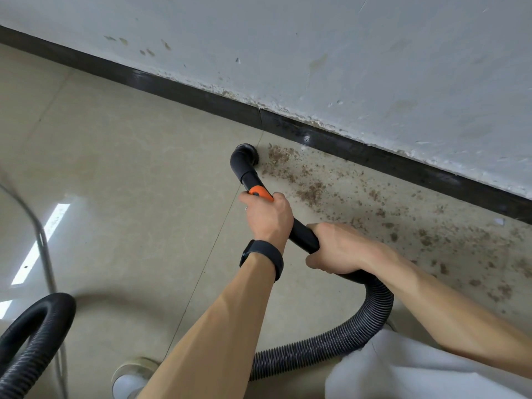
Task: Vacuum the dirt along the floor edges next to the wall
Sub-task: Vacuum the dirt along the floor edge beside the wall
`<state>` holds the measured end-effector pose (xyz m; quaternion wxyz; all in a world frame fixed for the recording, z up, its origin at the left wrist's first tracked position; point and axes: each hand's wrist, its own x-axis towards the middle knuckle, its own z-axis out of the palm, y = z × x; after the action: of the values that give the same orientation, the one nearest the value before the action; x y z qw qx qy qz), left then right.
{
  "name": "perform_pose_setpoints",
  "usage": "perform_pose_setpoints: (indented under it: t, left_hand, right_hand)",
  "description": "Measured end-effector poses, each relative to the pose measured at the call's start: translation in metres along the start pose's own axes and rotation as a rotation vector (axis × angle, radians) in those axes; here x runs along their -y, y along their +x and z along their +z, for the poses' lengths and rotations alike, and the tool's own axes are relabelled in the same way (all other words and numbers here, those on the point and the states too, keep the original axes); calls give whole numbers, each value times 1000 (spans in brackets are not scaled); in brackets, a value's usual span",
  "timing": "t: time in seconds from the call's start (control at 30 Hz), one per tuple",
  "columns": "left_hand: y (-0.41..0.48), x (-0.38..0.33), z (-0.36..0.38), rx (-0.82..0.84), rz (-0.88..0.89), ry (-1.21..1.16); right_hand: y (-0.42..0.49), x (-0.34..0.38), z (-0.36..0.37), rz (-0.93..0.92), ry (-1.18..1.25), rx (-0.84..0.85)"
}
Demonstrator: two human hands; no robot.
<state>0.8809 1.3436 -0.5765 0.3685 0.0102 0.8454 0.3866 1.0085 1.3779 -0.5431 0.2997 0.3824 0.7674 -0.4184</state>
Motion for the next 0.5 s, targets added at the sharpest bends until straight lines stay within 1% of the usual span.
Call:
perform_pose_setpoints:
  t: [0.03,0.1,0.23,0.37,0.5]
  left_hand:
    - [0,-3,2,8,-50,-28]
    - [1,-6,3,9,-45,-5]
    - [6,-6,4,-3,215,187]
    - [14,-15,7,31,276,275]
    - [21,-21,6,73,294,284]
  right_hand:
    - [1,0,-1,2,1,-5]
    - [3,-1,-1,9,8,-14]
    - [8,-4,-2,31,16,-51]
    - [12,-4,-8,61,2,-84]
    - [15,1,-13,76,1,-102]
